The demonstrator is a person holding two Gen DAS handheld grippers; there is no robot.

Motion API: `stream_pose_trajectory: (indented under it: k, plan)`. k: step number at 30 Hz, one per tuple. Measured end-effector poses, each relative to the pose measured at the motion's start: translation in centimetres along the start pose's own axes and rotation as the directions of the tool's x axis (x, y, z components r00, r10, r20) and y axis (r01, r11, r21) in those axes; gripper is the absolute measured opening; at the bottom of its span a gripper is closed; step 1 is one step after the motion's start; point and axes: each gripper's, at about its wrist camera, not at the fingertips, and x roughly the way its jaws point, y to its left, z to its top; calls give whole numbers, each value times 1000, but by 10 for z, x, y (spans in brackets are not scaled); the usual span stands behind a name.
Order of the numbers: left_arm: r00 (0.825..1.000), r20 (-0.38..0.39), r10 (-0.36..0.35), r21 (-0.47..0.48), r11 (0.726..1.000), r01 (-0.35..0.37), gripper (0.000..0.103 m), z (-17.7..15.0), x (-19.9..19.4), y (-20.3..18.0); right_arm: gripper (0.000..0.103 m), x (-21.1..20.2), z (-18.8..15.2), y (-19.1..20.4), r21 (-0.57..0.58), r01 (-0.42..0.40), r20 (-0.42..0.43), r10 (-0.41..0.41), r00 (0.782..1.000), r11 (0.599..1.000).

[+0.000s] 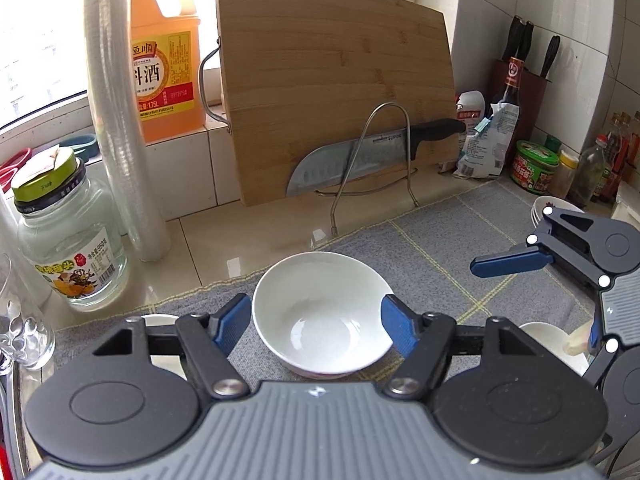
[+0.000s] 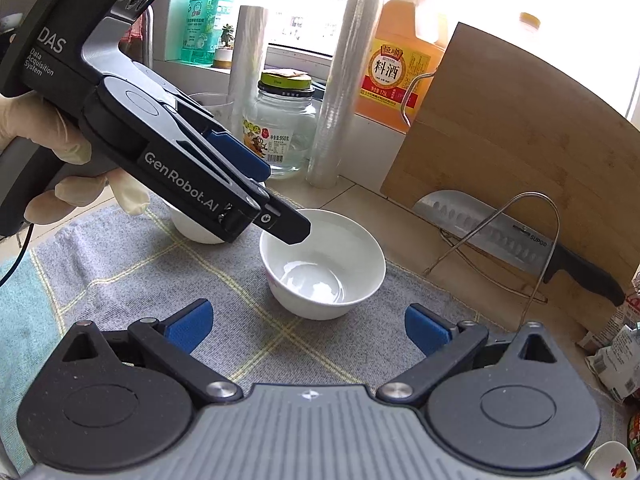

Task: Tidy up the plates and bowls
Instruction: 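Position the held bowl above the other white bowl with the left gripper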

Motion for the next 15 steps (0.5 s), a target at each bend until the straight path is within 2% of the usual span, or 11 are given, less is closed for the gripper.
stream_pose_trajectory:
  k: [15]
  plan:
    - [997, -76, 10, -6, 1000, -11, 71, 12, 45, 16, 103, 39, 6, -25, 12, -78, -47, 79, 996, 997]
